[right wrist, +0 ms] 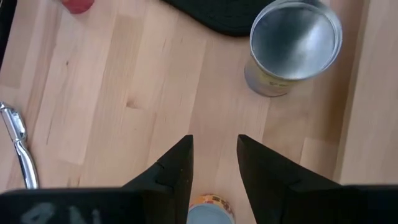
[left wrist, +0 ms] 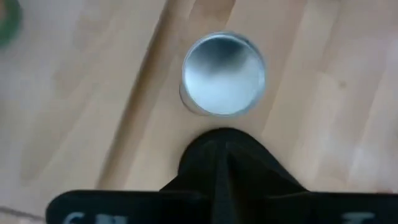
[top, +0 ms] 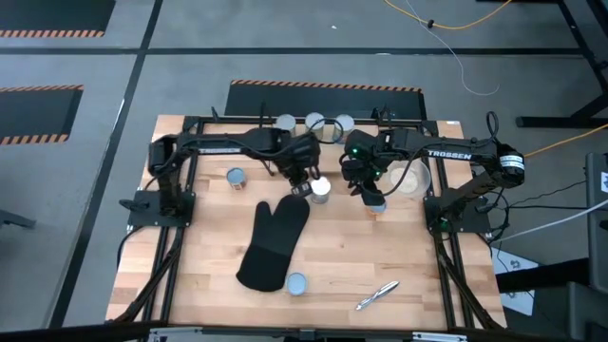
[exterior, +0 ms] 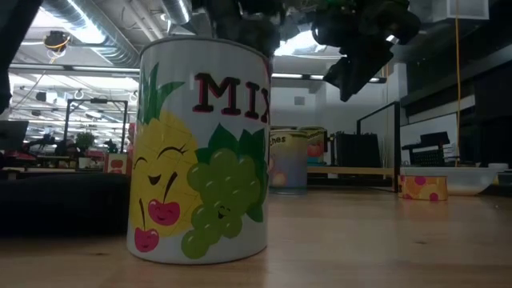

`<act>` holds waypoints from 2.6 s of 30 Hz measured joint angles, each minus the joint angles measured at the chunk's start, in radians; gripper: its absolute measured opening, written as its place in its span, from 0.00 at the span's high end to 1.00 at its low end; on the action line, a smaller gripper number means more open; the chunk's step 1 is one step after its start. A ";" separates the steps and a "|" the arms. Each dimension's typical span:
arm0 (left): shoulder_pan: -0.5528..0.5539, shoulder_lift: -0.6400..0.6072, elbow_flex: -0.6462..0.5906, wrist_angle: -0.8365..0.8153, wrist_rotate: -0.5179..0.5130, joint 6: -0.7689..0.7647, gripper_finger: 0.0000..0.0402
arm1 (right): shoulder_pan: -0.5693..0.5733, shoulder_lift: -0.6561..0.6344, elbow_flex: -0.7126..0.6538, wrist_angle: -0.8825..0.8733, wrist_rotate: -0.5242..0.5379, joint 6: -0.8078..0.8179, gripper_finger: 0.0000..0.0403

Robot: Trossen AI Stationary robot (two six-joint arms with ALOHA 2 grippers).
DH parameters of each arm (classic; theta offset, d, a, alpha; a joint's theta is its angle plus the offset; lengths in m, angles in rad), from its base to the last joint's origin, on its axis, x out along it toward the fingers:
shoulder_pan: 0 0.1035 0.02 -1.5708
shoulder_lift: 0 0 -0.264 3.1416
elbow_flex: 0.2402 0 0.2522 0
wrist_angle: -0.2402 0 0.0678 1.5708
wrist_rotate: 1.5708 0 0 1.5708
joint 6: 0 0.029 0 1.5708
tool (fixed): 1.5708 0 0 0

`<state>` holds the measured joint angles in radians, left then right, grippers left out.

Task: Pick and place cans onto a shelf
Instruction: Put the canned peaches on the shelf

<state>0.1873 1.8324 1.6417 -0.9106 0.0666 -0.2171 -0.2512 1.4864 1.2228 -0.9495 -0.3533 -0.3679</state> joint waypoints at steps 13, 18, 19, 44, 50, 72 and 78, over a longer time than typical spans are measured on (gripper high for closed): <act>-0.229 -0.356 -0.032 -0.107 -0.320 0.095 1.00 | 0.005 0.000 0.000 0.207 -0.009 0.205 0.68; -0.364 -0.521 -0.226 -0.031 -0.397 0.031 0.98 | 0.022 0.000 0.000 0.296 -0.008 0.256 0.68; -0.388 -0.552 -0.279 -0.004 -0.398 0.011 0.98 | 0.027 0.000 0.000 0.322 -0.008 0.275 0.68; -0.530 -0.719 -1.030 0.827 -0.400 -0.016 0.99 | 0.231 0.054 0.000 0.561 0.386 0.578 0.68; -0.530 -0.719 -1.030 0.841 -0.399 -0.016 0.98 | 0.233 0.124 -0.001 0.575 0.387 0.600 0.68; -0.530 -0.718 -1.030 0.844 -0.399 -0.016 0.97 | 0.232 0.260 0.000 0.579 0.518 0.623 0.68; -0.530 -0.718 -1.030 0.844 -0.398 -0.016 0.97 | 0.232 0.290 0.000 0.581 0.521 0.623 0.68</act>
<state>-0.3428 1.1141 0.6117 -0.0662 -0.3317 -0.2329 -0.0189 1.7762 1.2224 -0.3686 0.1675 0.2546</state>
